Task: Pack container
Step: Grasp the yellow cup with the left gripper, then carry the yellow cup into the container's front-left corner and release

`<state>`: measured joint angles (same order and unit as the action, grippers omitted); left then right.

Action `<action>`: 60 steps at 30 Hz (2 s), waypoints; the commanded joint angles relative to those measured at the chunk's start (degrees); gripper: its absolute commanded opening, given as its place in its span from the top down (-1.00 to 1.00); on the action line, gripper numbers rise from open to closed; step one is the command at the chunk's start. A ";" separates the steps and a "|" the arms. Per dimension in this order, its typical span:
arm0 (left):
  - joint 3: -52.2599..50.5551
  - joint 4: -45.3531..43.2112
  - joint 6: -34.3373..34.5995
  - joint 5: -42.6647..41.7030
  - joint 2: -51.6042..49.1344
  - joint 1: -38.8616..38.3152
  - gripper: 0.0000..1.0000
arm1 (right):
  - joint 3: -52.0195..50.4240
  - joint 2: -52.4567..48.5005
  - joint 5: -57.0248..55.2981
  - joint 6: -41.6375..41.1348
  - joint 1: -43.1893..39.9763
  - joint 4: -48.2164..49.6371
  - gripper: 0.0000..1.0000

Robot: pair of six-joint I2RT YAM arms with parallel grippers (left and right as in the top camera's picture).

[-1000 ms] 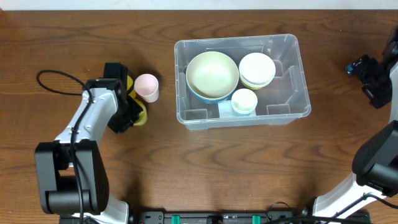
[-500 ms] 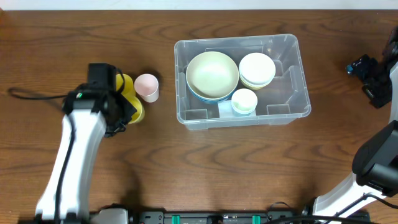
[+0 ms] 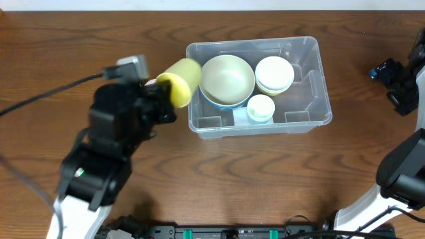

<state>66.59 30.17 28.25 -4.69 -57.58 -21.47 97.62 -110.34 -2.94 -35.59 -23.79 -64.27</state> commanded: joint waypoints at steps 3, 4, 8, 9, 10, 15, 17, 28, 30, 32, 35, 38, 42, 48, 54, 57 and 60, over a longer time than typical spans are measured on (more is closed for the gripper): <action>1.25 -3.28 -5.60 2.43 -10.58 -4.59 0.88 | -0.24 0.50 -0.22 -0.79 -0.48 0.02 -0.98; 2.05 -2.91 -6.40 2.43 -13.05 -5.22 0.88 | -0.24 0.50 -0.22 -0.79 -0.48 0.02 -0.98; 6.12 0.44 -8.37 2.43 -22.21 -6.16 0.89 | -0.24 0.50 -0.24 -0.79 -0.48 0.02 -0.99; 7.13 1.40 -8.76 2.43 -24.09 -6.16 0.88 | -0.24 0.50 -0.24 -0.79 -0.48 0.02 -0.99; 8.22 2.47 -9.33 2.43 -26.08 -6.14 0.89 | -0.24 0.50 -0.22 -0.79 -0.48 0.02 -0.98; 11.21 5.60 -11.58 2.40 -32.17 -6.16 0.88 | -0.24 0.50 -0.22 -0.79 -0.48 0.02 -0.98; 11.34 6.40 -11.76 2.40 -33.18 -6.16 0.88 | -0.24 0.50 -0.22 -0.79 -0.48 0.02 -0.98; 11.32 13.38 -12.87 2.40 -34.91 -6.16 0.88 | -0.24 0.50 -0.22 -0.79 -0.48 0.02 -0.99; 11.32 13.75 -13.05 2.40 -35.76 -6.16 0.88 | -0.24 0.50 -0.22 -0.79 -0.48 0.02 -0.98; 11.32 14.21 -13.05 2.38 -36.98 -6.16 0.89 | -0.24 0.50 -0.22 -0.79 -0.48 0.02 -0.98; 11.32 15.26 -13.03 2.38 -38.71 -6.16 0.88 | -0.24 0.50 -0.24 -0.79 -0.48 0.02 -0.99; 11.32 16.37 -13.03 2.38 -39.80 -6.16 0.88 | -0.24 0.50 -0.24 -0.79 -0.48 0.02 -0.98; 11.32 17.16 -13.03 2.38 -40.06 -6.14 0.88 | -0.24 0.50 -0.24 -0.79 -0.48 0.02 -0.98; 11.32 17.40 -13.03 2.38 -40.04 -6.16 0.88 | -0.24 0.50 -0.22 -0.79 -0.48 0.02 -0.99; 11.37 17.33 -13.25 2.43 -39.08 -6.16 0.88 | -0.24 0.50 -0.22 -0.79 -0.48 0.02 -0.98; 11.63 17.35 -13.29 2.43 -37.68 -6.16 0.88 | -0.24 0.50 -0.22 -0.79 -0.48 0.02 -0.98; 11.67 17.64 -13.44 2.38 -35.98 -6.16 0.88 | -0.24 0.50 -0.22 -0.79 -0.48 0.02 -0.99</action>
<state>77.19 47.35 16.01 -2.96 -95.70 -27.55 97.62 -110.34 -2.94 -35.59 -23.79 -64.25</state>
